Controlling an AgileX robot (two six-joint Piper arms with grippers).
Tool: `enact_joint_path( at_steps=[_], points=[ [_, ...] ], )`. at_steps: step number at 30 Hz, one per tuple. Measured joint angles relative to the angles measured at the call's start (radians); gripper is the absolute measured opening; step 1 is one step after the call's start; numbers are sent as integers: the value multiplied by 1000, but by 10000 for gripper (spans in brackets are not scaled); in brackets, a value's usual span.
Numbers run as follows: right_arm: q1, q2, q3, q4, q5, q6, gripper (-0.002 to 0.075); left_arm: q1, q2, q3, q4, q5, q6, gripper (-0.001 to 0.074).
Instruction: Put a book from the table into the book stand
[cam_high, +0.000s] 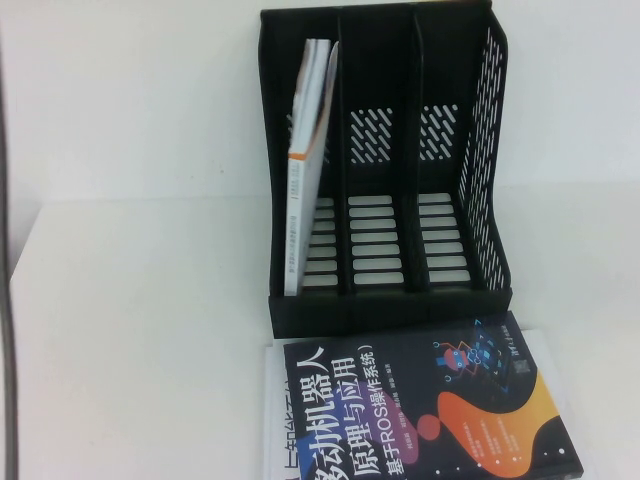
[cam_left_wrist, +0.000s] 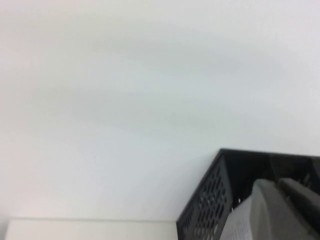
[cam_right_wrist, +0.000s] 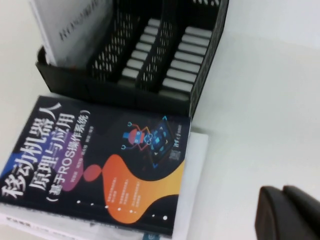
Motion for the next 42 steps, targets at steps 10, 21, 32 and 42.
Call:
enact_joint_path(
  at_steps=[10, 21, 32, 42],
  points=[
    [0, -236, 242, -2, -63, 52, 3, 0, -163, 42, 6, 0, 102, 0],
    [0, -381, 473, -2, -148, 154, 3, 0, -586, 708, -15, -158, 151, -1],
    [0, -382, 534, -2, -170, 193, 3, 0, -1039, 1575, -105, -643, 153, -2],
    [0, -382, 534, -2, -174, 193, 3, 0, -1118, 1782, -108, -742, 153, -2]
  ],
)
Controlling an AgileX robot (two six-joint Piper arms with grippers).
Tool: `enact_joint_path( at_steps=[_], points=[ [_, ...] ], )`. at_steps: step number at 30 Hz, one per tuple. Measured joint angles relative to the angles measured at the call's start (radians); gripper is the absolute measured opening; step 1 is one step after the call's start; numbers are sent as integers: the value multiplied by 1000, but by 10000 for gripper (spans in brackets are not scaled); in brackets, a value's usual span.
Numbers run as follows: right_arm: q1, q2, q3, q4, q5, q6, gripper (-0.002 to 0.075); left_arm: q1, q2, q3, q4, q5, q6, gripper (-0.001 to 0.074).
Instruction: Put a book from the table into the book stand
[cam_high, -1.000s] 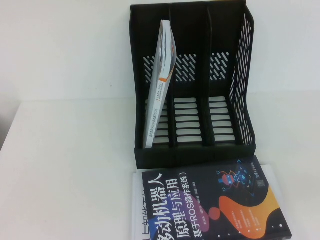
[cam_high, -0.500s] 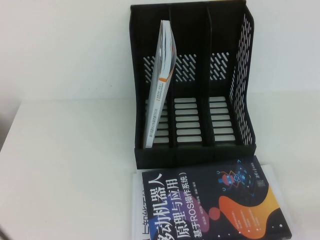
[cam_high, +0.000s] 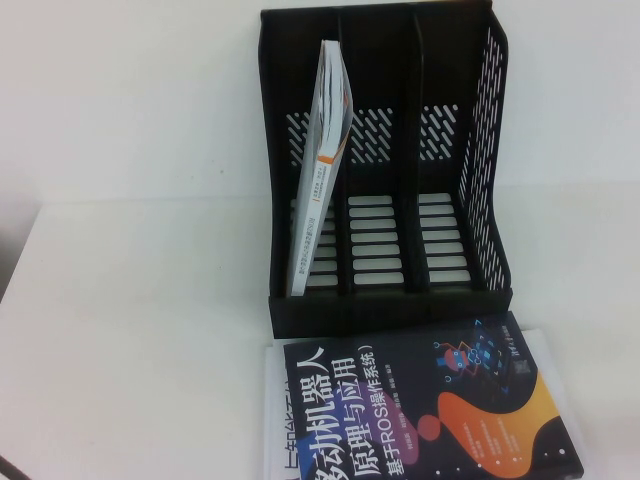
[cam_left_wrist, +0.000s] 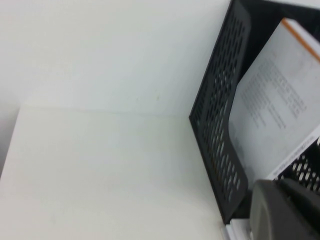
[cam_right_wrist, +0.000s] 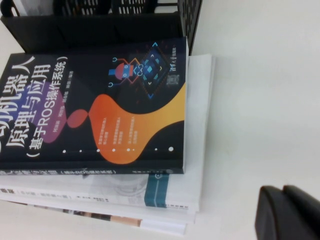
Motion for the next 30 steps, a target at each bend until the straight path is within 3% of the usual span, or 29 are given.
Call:
enact_joint_path(
  at_steps=[18, 30],
  points=[
    [0, 0, 0, 0, 0, 0, 1, 0, 0, 42, 0, 114, -2, -2],
    [0, 0, 0, 0, 0, 0, 0, 14, -19, 46, 201, 107, -56, -2]
  ],
)
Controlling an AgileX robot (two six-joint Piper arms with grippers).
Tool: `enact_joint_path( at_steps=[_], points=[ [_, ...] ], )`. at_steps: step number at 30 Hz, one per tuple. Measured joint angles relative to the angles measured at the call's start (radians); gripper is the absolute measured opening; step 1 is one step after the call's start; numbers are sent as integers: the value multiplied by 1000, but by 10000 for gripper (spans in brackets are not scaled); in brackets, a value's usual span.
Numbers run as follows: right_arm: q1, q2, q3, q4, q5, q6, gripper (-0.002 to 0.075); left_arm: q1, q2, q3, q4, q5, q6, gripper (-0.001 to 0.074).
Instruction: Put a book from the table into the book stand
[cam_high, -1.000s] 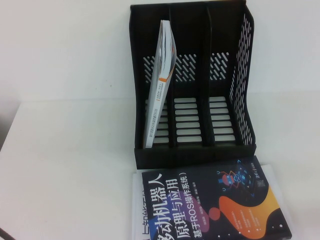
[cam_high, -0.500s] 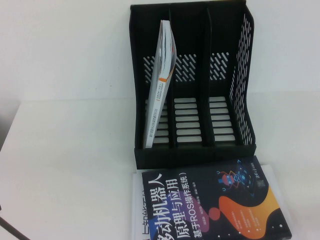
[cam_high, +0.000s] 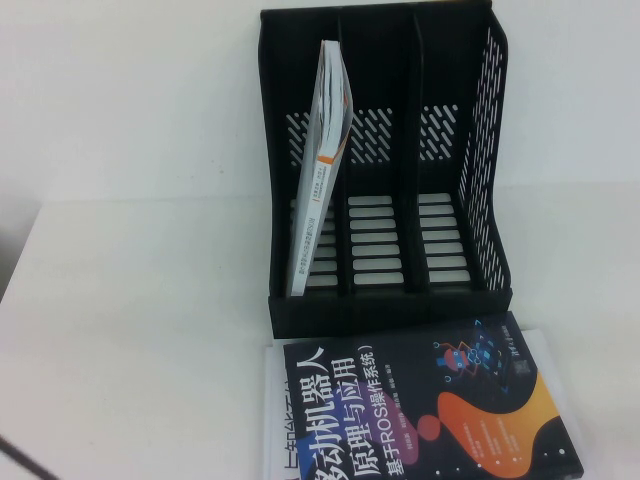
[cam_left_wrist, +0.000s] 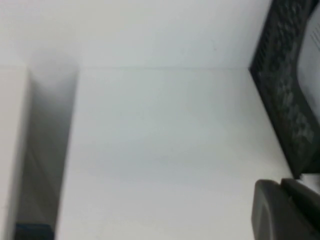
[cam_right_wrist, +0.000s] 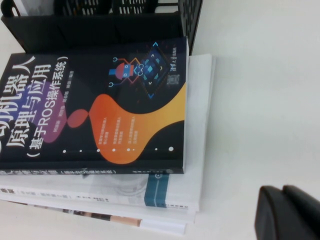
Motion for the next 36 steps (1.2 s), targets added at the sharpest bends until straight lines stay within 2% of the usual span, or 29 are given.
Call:
enact_joint_path(
  at_steps=[9, 12, 16, 27, 30, 36],
  points=[
    [0, 0, 0, 0, 0, 0, 0, 76, -176, 22, 64, 170, 62, -2],
    [0, 0, 0, 0, 0, 0, 0, 108, -239, 67, 66, 158, 66, -2],
    [0, 0, 0, 0, 0, 0, 0, 122, -312, 191, 51, 32, 69, -2],
    [0, 0, 0, 2, 0, 0, 0, 122, -381, 640, -3, -519, 73, -2],
    [0, 0, 0, 2, 0, 0, 0, 122, -381, 694, -3, -574, 69, -2],
    [0, 0, 0, 2, 0, 0, 0, 122, -385, 696, -4, -512, 17, -2]
  ],
)
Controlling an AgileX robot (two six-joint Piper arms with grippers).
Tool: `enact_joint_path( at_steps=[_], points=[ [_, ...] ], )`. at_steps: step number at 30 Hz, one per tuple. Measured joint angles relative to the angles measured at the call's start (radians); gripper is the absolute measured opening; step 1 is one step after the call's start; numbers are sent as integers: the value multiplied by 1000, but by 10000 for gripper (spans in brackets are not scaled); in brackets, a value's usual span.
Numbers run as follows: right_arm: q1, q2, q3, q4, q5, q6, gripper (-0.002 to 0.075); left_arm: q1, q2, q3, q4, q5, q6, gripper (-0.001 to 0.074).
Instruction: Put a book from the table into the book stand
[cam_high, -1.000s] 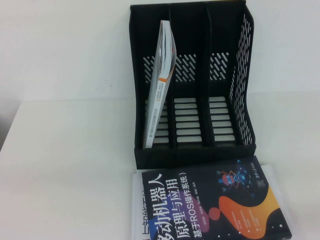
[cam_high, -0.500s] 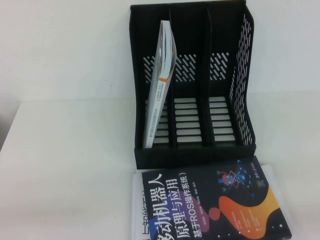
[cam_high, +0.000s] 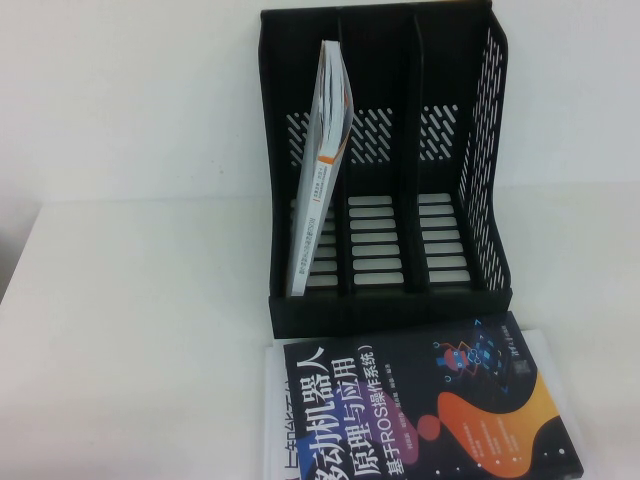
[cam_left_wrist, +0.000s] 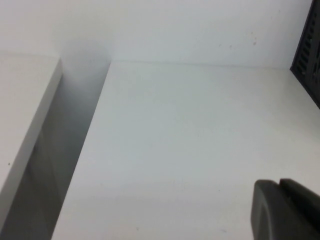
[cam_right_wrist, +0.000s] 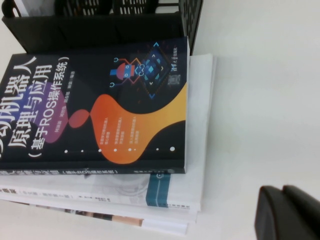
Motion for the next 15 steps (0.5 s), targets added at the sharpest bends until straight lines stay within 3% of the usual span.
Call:
enact_joint_path(
  at_steps=[15],
  points=[
    [0, 0, 0, 0, 0, 0, 0, 0, -142, -2, -2, 190, 40, -2]
  ],
)
